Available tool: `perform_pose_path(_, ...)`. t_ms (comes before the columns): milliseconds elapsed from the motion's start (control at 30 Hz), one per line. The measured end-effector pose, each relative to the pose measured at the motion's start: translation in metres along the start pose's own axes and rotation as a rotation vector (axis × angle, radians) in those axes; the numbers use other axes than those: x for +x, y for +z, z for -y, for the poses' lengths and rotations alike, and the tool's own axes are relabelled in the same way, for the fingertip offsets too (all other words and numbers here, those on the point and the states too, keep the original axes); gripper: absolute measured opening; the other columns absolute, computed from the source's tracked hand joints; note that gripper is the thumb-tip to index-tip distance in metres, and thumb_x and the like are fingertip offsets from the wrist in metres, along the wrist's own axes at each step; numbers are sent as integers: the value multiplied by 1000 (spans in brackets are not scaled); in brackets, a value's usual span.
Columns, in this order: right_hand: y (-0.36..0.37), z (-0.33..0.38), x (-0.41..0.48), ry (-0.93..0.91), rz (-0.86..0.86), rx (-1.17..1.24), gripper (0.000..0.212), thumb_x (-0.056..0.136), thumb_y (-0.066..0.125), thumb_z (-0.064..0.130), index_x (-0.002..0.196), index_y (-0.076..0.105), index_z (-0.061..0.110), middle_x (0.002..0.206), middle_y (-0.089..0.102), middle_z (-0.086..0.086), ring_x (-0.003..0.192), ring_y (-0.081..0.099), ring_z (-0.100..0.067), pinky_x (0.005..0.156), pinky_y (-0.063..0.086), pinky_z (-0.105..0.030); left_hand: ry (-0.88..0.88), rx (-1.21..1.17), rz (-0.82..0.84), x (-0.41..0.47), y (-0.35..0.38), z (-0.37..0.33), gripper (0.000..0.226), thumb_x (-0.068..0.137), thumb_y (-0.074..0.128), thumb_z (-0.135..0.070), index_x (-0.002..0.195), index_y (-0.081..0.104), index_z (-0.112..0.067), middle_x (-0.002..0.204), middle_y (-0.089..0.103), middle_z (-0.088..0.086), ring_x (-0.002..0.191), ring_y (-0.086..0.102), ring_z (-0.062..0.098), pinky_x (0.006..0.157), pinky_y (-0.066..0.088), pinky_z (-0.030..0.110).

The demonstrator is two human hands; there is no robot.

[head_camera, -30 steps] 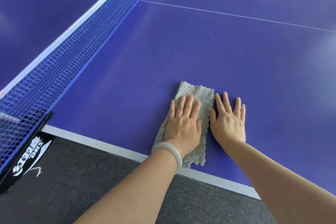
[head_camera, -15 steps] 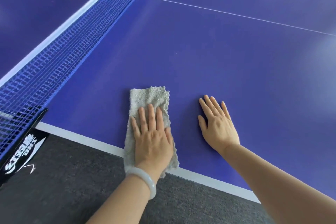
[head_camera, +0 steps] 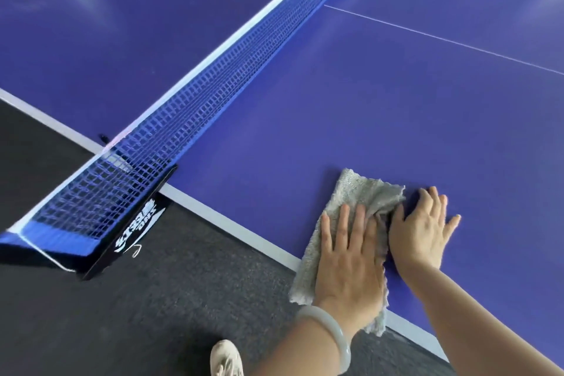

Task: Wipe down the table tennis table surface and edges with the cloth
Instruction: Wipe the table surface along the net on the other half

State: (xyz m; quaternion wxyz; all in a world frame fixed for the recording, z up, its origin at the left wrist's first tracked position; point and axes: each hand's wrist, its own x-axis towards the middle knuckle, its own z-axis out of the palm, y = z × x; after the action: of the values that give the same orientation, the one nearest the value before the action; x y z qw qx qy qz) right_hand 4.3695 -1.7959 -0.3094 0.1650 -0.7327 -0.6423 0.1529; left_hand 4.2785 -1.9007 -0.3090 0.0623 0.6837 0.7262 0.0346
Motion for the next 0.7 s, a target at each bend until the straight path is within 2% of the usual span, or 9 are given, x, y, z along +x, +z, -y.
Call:
perform_pose_path(67,3,0,-3,-57,12,-60,60,101,41,39,151,32,8,163,20,-3,153,5,-22,122,-6,-49,-122,-54,-39,-8,1,29,66,100,20,-39,157,7,-8,164,-3,15,150,-13,36,118,1,61)
perform_pose_path(100,4,2,-7,-146,37,-97,63,100,40,45,152,30,11,164,18,-2,153,4,-20,123,-8,-46,-188,-59,-53,-11,0,47,65,100,18,-38,157,9,-8,164,0,16,150,-10,36,119,2,60)
perform_pose_path(200,8,10,-16,-568,144,-185,61,101,38,44,155,29,17,164,16,1,153,8,-12,124,-4,-37,-356,-20,-63,-3,-10,96,65,100,21,-37,157,10,-10,164,2,16,151,-4,35,119,4,57)
perform_pose_path(233,9,12,-17,-641,175,-190,58,102,38,41,155,30,18,163,16,3,152,10,-12,125,-2,-36,-404,-4,-42,3,-14,108,65,100,22,-38,158,9,-11,164,1,16,151,-4,35,120,4,57)
perform_pose_path(367,6,14,-15,-622,192,-157,52,104,36,35,154,33,21,162,20,5,151,16,-11,125,2,-32,-554,-1,-25,26,-19,106,66,101,18,-38,157,-1,-9,164,-6,15,150,-9,36,118,1,58)
perform_pose_path(433,5,12,-14,-610,187,-143,50,104,36,31,153,34,21,162,21,5,151,18,-11,125,3,-31,-471,-21,-24,22,-16,74,66,102,19,-37,156,-3,-6,164,-8,18,149,-14,38,117,-2,60)
perform_pose_path(567,3,10,-12,-604,225,-94,46,104,37,20,150,39,21,161,27,5,150,18,-8,124,1,-29,-88,-59,28,-11,-1,6,70,99,29,-39,156,6,-5,163,1,20,149,-15,40,117,-2,62)
perform_pose_path(633,1,10,-12,-606,241,-90,47,103,36,20,150,40,22,161,26,7,150,17,-7,124,2,-30,-3,-82,-21,-17,-3,17,67,99,32,-39,155,19,-5,163,11,18,151,-3,37,119,7,60)
perform_pose_path(700,1,11,-12,-620,229,-129,49,102,37,24,151,38,21,162,23,8,150,17,-9,125,3,-31,-44,-36,-64,-14,-9,60,65,99,27,-38,155,21,-8,163,15,14,151,3,34,119,12,58)
